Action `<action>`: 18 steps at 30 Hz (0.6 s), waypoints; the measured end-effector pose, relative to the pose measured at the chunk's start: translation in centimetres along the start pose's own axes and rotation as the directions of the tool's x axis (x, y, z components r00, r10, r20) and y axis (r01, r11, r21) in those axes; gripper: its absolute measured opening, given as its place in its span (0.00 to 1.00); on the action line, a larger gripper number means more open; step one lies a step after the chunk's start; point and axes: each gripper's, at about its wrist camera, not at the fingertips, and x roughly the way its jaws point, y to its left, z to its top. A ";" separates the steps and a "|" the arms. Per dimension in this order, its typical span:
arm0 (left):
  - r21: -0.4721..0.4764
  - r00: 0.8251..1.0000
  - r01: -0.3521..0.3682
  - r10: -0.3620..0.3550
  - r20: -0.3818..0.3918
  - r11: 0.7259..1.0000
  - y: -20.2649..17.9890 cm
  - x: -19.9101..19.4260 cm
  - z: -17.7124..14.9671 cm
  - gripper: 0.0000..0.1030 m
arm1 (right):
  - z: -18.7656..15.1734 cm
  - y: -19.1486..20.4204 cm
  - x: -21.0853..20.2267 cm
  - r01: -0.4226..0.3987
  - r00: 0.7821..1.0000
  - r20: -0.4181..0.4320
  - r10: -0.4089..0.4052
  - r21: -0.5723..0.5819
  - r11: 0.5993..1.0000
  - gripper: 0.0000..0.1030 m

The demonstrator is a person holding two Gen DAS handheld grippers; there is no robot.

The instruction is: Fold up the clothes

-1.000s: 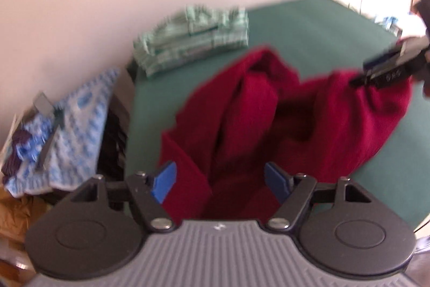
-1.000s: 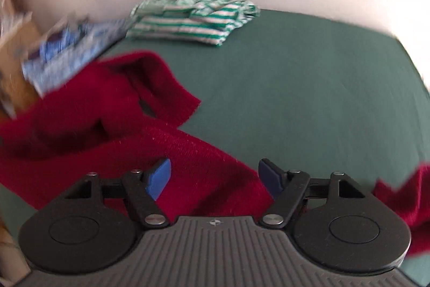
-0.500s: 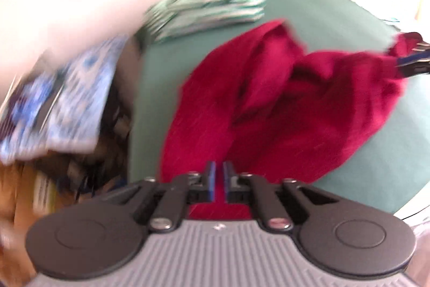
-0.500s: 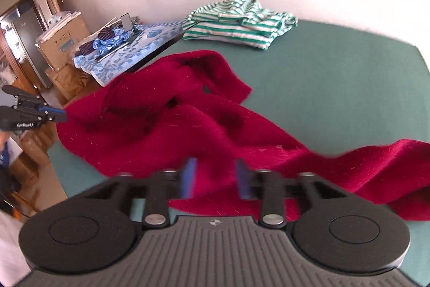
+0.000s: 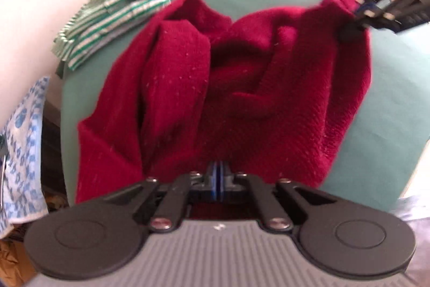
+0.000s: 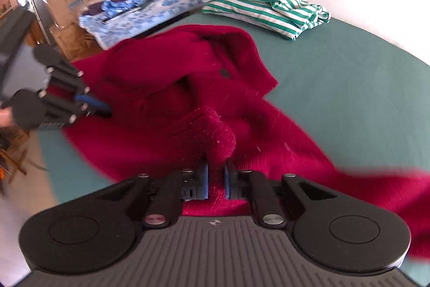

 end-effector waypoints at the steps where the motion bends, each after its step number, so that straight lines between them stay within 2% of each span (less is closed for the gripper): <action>1: -0.021 0.999 0.024 -0.024 0.023 0.999 -0.2 -1.4 -1.0 0.00 | -1.3 0.9 -1.4 -0.011 1.000 -0.005 0.011 0.015 1.000 0.12; 3: -0.055 0.996 0.076 -0.072 0.061 0.996 -0.8 -3.9 -2.9 0.00 | -4.1 3.0 -3.2 -0.014 0.998 -0.057 0.016 0.029 0.999 0.12; 5: -0.054 0.993 0.112 -0.110 0.043 0.992 -1.0 -4.4 -3.8 0.00 | -6.8 4.4 -3.8 0.016 0.990 -0.139 -0.005 0.082 0.997 0.19; 6: -0.053 0.991 0.130 -0.128 0.034 0.990 -1.0 -4.6 -4.2 0.00 | -8.1 4.7 -3.7 0.023 0.980 -0.198 0.003 0.130 0.991 0.19; 8: -0.052 0.986 0.166 -0.165 0.015 0.985 -1.1 -5.0 -5.0 0.10 | -9.9 5.1 -3.9 0.058 0.959 -0.284 0.012 0.238 0.970 0.22; 9: -0.052 0.983 0.184 -0.184 0.006 0.982 -1.2 -5.2 -5.4 0.13 | -10.1 5.0 -4.5 0.074 0.962 -0.274 0.013 0.306 0.949 0.25; 10: -0.052 0.979 0.202 -0.202 -0.003 0.978 -1.3 -5.4 -5.8 0.15 | -10.0 4.8 -5.7 0.060 0.974 -0.224 0.026 0.371 0.927 0.36; 11: -0.052 0.975 0.220 -0.220 -0.013 0.974 -1.3 -5.7 -6.3 0.19 | -9.9 4.6 -6.8 0.044 0.985 -0.169 0.033 0.432 0.901 0.52; 12: -0.033 0.977 0.214 -0.214 0.007 0.976 -1.2 -6.2 -5.9 0.34 | -9.8 4.4 -8.0 0.030 0.995 -0.101 0.021 0.477 0.878 0.60; 13: -0.005 0.981 0.192 -0.191 0.041 0.981 -1.3 -6.6 -5.5 0.48 | -9.7 4.1 -9.0 0.034 0.999 -0.042 -0.014 0.516 0.856 0.74; 15: 0.048 0.982 0.149 -0.154 0.107 0.988 -1.6 -7.4 -4.6 0.56 | -10.0 3.3 -9.7 0.083 0.995 -0.006 -0.098 0.573 0.815 0.76; 17: 0.117 0.982 0.121 -0.136 0.132 0.986 -2.7 -7.1 -3.3 0.58 | -10.3 2.2 -9.2 0.153 0.986 -0.043 -0.161 0.609 0.779 0.72; 18: 0.163 0.981 0.101 -0.125 0.148 0.982 -3.5 -6.7 -2.8 0.62 | -10.4 1.6 -8.9 0.187 0.980 -0.062 -0.191 0.625 0.758 0.71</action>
